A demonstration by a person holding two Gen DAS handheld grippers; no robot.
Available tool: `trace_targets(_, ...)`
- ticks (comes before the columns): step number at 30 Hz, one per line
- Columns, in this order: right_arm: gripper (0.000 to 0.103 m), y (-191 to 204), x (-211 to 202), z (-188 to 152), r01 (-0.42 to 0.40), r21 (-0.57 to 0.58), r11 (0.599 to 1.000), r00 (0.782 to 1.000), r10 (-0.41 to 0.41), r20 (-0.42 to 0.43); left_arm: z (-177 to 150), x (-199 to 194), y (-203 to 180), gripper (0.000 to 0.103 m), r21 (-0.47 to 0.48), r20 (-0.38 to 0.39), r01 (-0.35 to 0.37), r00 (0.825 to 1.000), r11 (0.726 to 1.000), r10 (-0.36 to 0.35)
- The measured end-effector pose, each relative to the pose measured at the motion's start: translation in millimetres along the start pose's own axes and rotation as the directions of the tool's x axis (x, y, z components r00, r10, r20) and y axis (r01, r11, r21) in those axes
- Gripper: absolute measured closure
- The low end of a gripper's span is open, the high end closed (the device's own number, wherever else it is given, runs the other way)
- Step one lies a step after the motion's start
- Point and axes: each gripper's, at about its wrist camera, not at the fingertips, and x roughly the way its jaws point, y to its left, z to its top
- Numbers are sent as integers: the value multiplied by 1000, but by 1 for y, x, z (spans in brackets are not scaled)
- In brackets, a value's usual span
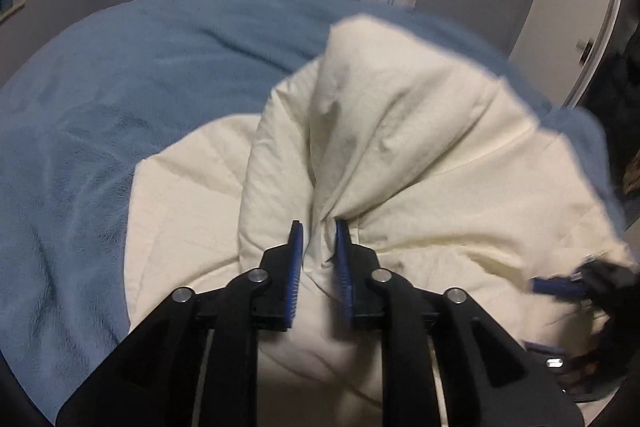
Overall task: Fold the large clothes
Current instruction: 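Regrip the hood with the left tool and lay it onto the jacket front, then move both open tools to the brown-lined jacket hem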
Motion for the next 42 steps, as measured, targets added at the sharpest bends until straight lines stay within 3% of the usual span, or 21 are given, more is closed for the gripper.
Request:
trace_targets(2,50,-1,0,0,-3,4,1000,1000,3,4,-1,-23,-4,84,-4,39,38,999,999,-38)
trace_targets(4,50,-1,-1,0,-5,7,1000,1000,5,6,-1,-45,-16,70,36,73,77,994,996,-79)
trace_targets(5,50,-3,0,1,-6,7,1000,1000,6,6,-2,-52,-23,67,60,87,99,991,993,-104)
trace_targets(8,50,-4,0,2,-7,8,1000,1000,7,7,-12,-55,-47,67,152,65,140,986,978,-151)
trace_targets(11,50,-7,0,3,-8,8,1000,1000,8,6,-27,-25,-64,66,239,-55,65,997,969,-53)
trace_targets(14,50,-7,0,3,-11,8,1000,1000,11,3,-34,0,-50,66,193,-136,75,989,978,-50)
trace_targets(17,50,-8,2,2,-16,11,1000,1000,16,3,-34,10,-42,65,162,-157,93,985,983,-67)
trace_targets(20,48,-11,2,2,-29,21,999,1000,29,4,-37,3,-47,65,193,-124,74,991,978,-50)
trace_targets(22,40,-13,-1,2,-39,31,999,999,39,12,-36,-3,-59,60,212,-96,58,995,976,-39)
trace_targets(23,37,-14,-5,2,-53,43,998,999,52,16,-37,-11,-63,57,211,-89,58,995,976,-40)
trace_targets(25,25,-17,-16,2,-72,59,996,997,70,30,-32,-27,-68,36,202,-67,55,997,978,-42)
trace_targets(26,23,-18,-21,3,-69,63,996,997,67,34,-32,-40,-68,32,197,-55,66,997,978,-56)
trace_targets(28,23,-22,-42,4,-57,81,995,997,53,56,-33,-58,-65,30,195,-53,88,995,977,-79)
trace_targets(34,15,-41,-118,-8,-46,162,986,995,30,97,-52,-122,-58,28,237,-51,38,998,971,-27)
trace_targets(42,15,-46,-196,-62,60,202,978,997,-67,28,-92,-203,-25,20,207,-29,-67,997,976,75)
